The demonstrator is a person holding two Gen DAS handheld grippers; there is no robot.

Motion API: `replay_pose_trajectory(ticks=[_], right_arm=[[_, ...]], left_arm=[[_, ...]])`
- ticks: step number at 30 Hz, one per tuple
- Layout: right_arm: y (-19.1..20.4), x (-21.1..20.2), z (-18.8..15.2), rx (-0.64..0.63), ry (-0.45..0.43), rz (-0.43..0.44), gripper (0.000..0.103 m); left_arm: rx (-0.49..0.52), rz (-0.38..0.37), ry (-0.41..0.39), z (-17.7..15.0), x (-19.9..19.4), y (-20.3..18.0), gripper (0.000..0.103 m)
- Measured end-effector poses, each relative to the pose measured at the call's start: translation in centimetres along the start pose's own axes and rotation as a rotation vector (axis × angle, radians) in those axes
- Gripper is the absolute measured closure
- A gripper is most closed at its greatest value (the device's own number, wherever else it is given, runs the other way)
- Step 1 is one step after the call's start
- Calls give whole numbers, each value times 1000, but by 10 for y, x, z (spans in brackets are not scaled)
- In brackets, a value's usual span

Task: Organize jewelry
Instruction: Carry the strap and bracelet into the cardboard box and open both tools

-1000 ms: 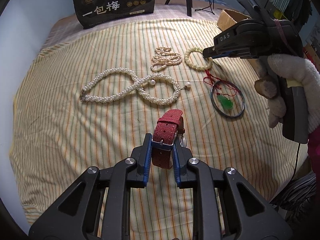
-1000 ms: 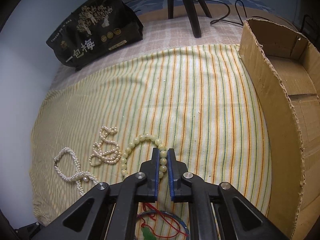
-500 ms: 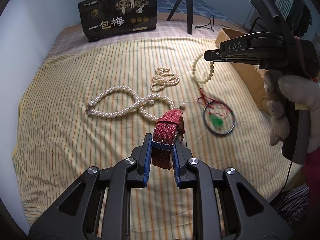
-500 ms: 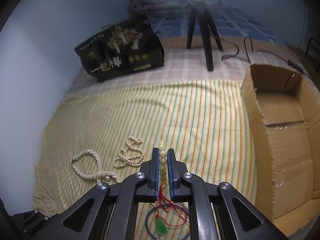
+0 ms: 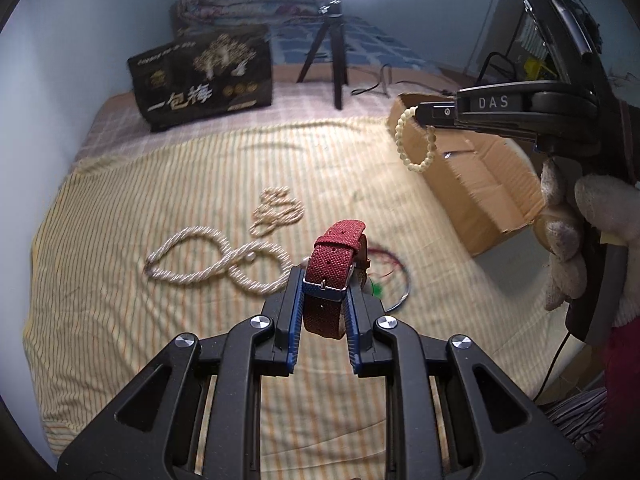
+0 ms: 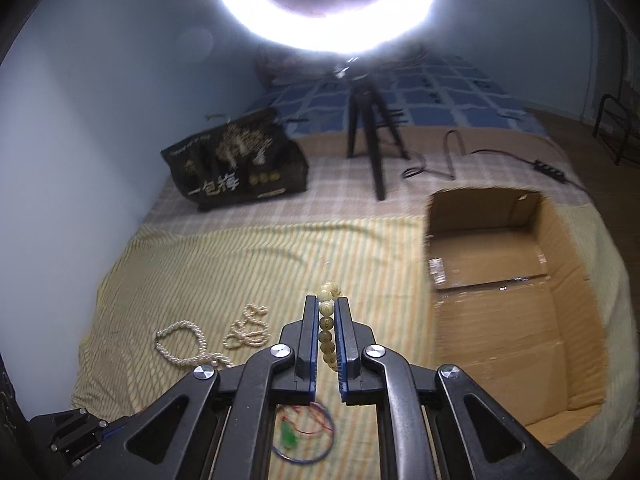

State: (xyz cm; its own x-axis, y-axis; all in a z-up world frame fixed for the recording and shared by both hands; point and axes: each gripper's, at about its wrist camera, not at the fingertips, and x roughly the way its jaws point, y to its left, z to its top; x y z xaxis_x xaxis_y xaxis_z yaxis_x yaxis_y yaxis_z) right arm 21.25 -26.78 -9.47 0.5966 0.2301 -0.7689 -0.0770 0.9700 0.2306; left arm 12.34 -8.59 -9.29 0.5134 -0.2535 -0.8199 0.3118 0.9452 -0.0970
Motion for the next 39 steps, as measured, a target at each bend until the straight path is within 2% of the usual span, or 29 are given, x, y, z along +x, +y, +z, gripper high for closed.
replay_pose_trajectory(ticks=[9, 20, 27, 39], right_arm=[[-54, -40, 0, 52, -47, -74, 98], [-118, -59, -6, 120, -55, -173, 98], [-147, -62, -7, 176, -55, -195, 98], [-169, -56, -7, 231, -43, -202, 98]], left_arm=[[51, -60, -38, 21, 0, -50, 85], [106, -114, -35, 39, 23, -109, 85], [120, -163, -34, 52, 38, -142, 85], [108, -163, -15, 58, 68, -168, 85]])
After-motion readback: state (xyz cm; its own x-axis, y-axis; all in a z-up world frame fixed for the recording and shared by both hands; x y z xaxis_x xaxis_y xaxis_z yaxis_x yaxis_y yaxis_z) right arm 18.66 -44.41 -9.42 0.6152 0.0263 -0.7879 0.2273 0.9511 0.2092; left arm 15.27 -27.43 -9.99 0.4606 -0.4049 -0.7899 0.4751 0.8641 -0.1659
